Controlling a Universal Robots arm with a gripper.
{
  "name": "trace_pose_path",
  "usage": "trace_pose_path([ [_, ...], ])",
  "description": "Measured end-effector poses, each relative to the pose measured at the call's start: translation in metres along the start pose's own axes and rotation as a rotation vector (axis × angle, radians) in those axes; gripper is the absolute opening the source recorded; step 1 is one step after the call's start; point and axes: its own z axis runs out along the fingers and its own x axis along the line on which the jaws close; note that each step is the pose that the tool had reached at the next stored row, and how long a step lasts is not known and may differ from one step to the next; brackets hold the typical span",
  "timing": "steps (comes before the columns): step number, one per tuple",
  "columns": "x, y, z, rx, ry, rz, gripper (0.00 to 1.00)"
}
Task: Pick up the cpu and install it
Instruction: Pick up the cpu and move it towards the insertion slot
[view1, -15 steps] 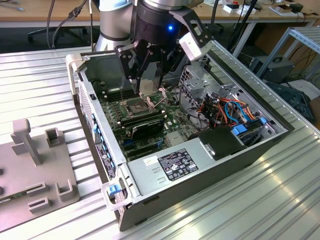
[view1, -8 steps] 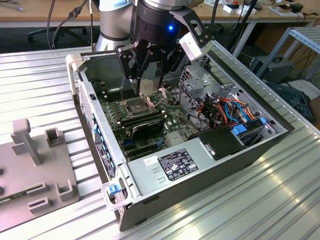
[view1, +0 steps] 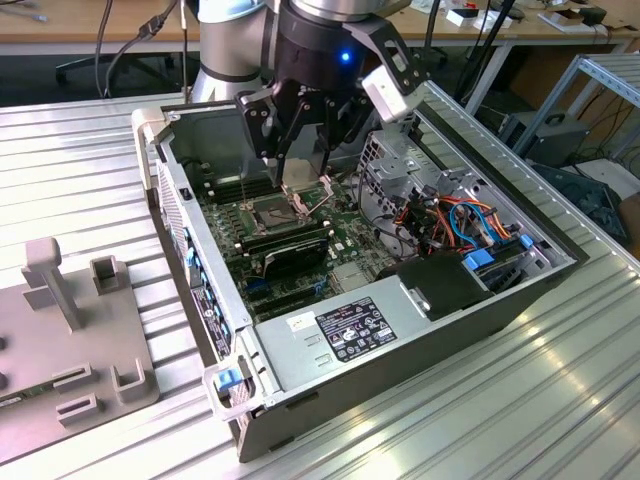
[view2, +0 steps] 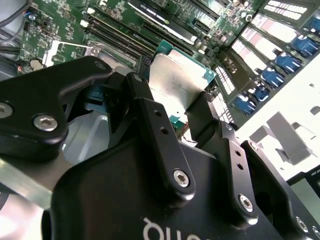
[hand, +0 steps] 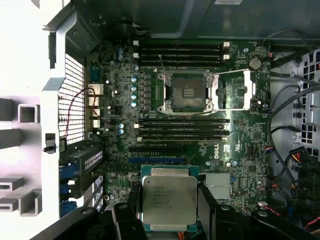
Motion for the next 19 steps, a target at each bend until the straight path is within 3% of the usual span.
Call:
trace_pose_path([
  [8, -0.0095, 0.0042, 0.0037, 0.0, 0.0, 0.0, 0.55],
  [19, -0.0107, 0.0062, 0.0045, -0.0003, -0.0001, 0.0, 0.55],
])
